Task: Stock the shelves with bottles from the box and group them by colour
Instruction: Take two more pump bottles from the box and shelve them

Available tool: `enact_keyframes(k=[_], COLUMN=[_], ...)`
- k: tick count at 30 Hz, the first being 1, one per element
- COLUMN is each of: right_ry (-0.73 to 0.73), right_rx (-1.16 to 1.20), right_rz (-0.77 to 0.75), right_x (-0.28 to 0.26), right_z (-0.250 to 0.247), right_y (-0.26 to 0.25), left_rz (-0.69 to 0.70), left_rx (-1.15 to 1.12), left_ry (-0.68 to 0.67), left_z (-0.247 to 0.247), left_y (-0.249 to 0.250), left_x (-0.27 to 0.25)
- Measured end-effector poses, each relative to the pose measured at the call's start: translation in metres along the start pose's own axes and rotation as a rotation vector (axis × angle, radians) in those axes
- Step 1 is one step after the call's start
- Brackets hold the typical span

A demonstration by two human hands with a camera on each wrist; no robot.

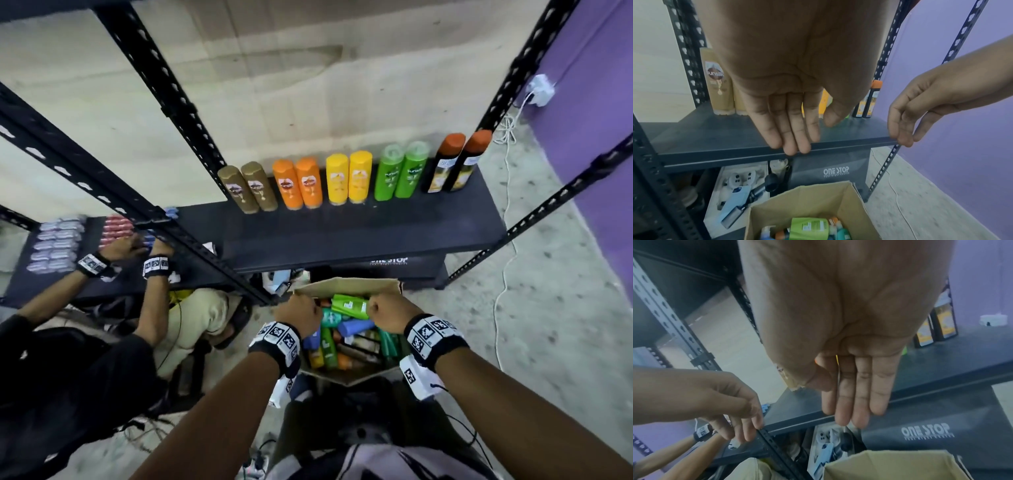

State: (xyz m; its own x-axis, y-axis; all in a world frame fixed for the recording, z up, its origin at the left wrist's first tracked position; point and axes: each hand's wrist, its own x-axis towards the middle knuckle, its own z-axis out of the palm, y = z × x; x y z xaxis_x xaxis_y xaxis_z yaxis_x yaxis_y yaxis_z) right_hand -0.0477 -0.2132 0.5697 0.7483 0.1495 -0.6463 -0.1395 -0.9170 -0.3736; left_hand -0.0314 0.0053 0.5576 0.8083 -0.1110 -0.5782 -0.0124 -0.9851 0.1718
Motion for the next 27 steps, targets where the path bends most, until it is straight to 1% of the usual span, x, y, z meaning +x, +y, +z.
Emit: enact_keyframes(k=[5,9,15,20,24,27], right_ry=[-0.034,-0.092,-0.139,-0.153,-0.110,-0.140], right_rx=[0.065,0.109,0.203,0.221,0.197,0.205], right_rz=[0.069,0.110,0.159,0.187,0.225,0.239], right_x=[0.012,0.026,0.058,0.099,0.137,0.170], right_z=[0.030,0.056,0.088,0.123,0.161,0.190], right_y=[0.019,0.036,0.059,0.085,0.109,0.126], left_rz=[0.025,-0.008,-0.036,0.018,0.041,0.038], left_rx=[0.028,0.037,0.016,0.046,0.032,0.072], left_ry=[-0.067,-0.112,-0.177,-0.234,-0.282,-0.312], left_z=[0.029,0.055,0.087,0.128,0.172,0.209], left_y=[-0.002,-0.005,-0.001,0.004,0.007,0.006], left_x=[0.015,0.030,0.059,0.100,0.142,0.177])
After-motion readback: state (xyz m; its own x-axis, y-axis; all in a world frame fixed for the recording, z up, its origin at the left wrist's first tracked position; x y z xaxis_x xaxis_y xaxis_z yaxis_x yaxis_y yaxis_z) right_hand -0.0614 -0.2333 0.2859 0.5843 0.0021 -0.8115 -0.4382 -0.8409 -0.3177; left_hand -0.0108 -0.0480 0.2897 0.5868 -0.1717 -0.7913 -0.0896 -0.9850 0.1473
